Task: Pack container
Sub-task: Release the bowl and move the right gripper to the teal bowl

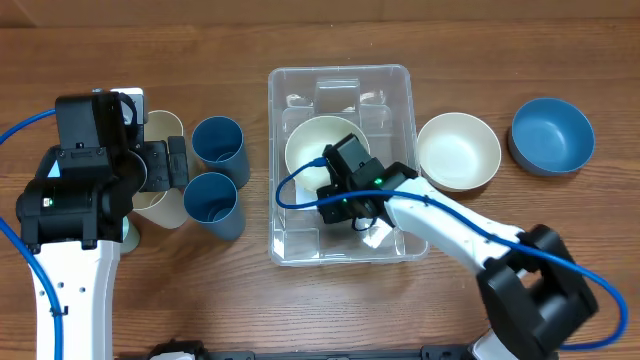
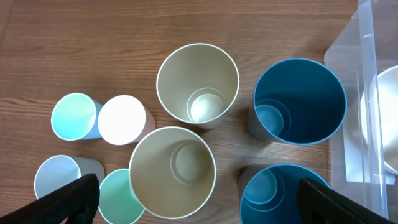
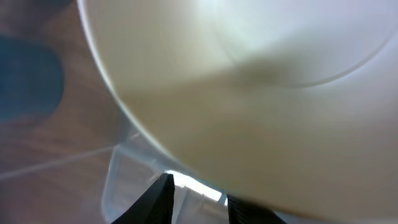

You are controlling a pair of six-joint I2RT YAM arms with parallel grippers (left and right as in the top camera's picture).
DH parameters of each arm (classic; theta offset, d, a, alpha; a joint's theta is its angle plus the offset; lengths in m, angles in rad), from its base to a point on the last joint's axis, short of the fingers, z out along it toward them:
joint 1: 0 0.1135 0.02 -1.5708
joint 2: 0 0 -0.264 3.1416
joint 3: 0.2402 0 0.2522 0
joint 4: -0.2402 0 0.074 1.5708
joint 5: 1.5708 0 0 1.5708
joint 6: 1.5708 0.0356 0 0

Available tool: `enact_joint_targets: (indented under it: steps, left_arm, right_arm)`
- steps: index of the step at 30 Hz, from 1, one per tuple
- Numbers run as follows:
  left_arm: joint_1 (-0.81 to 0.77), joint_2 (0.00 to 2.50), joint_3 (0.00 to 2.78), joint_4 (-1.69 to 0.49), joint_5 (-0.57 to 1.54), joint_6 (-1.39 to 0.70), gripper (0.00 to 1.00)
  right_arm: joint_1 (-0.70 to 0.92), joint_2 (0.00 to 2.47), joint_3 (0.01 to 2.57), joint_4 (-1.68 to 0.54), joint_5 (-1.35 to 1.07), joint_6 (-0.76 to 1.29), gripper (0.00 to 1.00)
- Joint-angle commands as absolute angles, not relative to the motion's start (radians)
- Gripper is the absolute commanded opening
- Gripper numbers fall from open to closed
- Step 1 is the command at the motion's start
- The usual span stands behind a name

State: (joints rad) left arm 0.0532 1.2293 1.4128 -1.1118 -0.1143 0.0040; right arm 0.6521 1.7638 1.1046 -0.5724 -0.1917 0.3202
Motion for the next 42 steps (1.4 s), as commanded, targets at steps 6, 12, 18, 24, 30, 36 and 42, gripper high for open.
enact_joint_targets:
  steps: [6, 12, 18, 24, 30, 36, 42]
  left_arm:
    - [0.052, 1.231, 1.436, -1.111, -0.123, 0.023, 1.0]
    - [0.052, 1.231, 1.436, -1.111, -0.123, 0.023, 1.0]
    - [0.052, 1.231, 1.436, -1.111, -0.123, 0.023, 1.0]
    - [0.052, 1.231, 1.436, -1.111, -0.123, 0.023, 1.0]
    - [0.052, 1.231, 1.436, -1.111, -0.123, 0.023, 1.0]
    - [0.052, 1.231, 1.436, -1.111, -0.123, 0.023, 1.0]
    - [0.052, 1.231, 1.436, -1.111, -0.123, 0.023, 1.0]
  right_arm:
    - [0.569, 1.786, 1.103, -0.407, -0.165, 0.318, 0.34]
    - [0.533, 1.717, 1.191, -0.487, -0.237, 0.227, 0.5]
    - [0.514, 1.467, 1.406, -0.707, -0.199, 0.228, 0.57]
    - [0.192, 1.316, 1.509, -0.899, 0.025, 0.277, 0.72]
    - [-0.302, 1.441, 1.503, -0.992, -0.058, 0.371, 0.73]
    - [-0.587, 1.76, 1.503, -0.986, -0.168, 0.454, 0.69]
    - [-0.635, 1.961, 1.503, -0.923, -0.177, 0.454, 0.69]
